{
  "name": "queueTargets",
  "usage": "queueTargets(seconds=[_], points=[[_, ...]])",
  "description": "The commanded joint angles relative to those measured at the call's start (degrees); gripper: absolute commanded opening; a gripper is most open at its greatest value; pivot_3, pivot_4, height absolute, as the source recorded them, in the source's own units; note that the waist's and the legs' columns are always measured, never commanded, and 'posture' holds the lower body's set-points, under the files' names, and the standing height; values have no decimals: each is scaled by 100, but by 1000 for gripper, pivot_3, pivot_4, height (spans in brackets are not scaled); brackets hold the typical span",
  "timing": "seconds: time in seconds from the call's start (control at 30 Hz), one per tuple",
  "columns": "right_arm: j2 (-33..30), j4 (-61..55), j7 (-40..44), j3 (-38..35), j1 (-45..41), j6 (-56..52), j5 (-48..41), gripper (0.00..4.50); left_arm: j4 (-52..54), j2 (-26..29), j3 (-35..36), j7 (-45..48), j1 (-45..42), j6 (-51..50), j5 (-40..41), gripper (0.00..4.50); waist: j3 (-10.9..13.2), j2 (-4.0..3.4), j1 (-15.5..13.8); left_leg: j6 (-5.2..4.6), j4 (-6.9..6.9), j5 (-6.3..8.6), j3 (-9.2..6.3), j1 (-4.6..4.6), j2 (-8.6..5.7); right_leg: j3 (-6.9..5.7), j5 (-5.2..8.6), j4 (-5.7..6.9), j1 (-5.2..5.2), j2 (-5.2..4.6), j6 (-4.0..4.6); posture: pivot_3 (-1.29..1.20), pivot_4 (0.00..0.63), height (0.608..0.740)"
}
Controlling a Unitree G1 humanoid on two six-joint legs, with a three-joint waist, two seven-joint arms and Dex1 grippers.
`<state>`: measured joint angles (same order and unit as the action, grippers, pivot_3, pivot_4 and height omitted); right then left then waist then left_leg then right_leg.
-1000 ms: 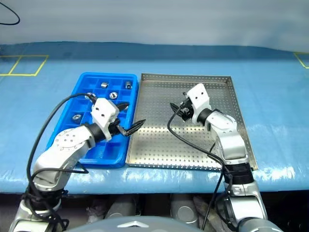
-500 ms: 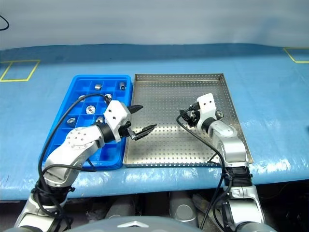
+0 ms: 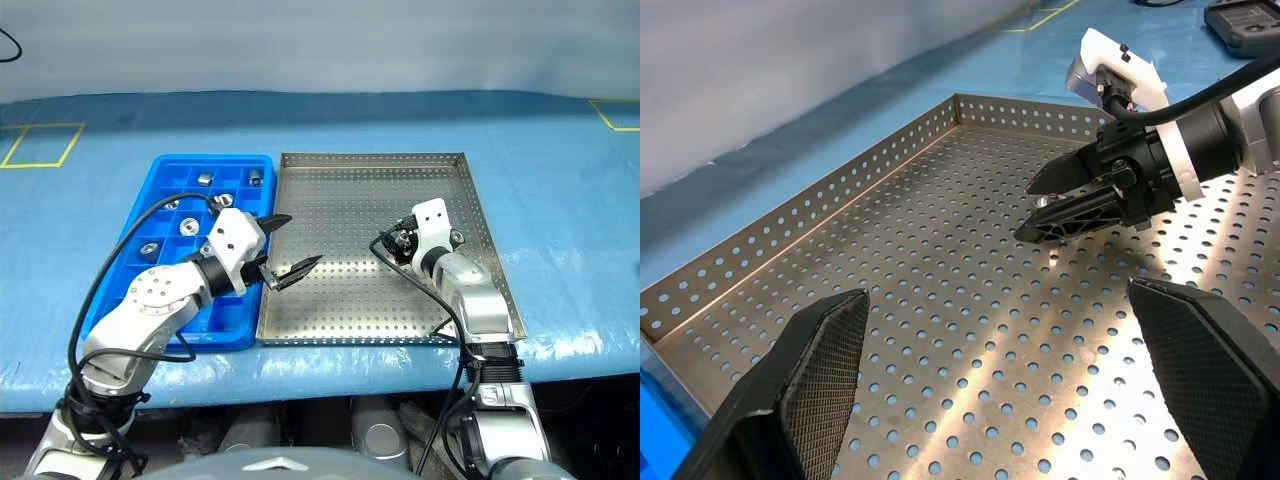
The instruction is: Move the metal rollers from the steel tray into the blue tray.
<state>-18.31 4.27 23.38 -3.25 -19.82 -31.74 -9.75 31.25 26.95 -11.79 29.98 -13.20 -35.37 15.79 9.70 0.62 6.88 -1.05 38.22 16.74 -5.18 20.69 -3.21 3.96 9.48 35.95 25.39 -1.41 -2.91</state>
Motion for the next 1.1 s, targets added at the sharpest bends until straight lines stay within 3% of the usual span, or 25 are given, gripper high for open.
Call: queueTargets(seconds=[0.03,0.63,0.83,1.1], points=[[-68,-85,-40,-84,-54,53,-17,3553,251,21,102,-28,-38,76,-48,4500,0,0,-2,0,0,0,0,0,0,0,0,0,0,0,0,-149,150,740],[-35,114,-181,-91,-44,-52,-23,3553,259,59,146,-48,-25,45,-49,4500,0,0,-2,-3,1,0,3,0,-1,3,-1,0,0,0,-2,-145,150,740],[-28,97,-175,-98,-49,-64,-50,1727,238,66,161,-53,-32,51,-54,4500,0,0,-1,-4,2,1,4,0,-1,3,-2,0,0,1,-2,-146,150,740],[-52,-37,-183,-45,-81,15,3,1714,266,80,178,-84,-3,39,-53,4500,0,0,-2,-4,2,1,4,0,-1,4,-2,0,0,1,-3,-139,150,740]])
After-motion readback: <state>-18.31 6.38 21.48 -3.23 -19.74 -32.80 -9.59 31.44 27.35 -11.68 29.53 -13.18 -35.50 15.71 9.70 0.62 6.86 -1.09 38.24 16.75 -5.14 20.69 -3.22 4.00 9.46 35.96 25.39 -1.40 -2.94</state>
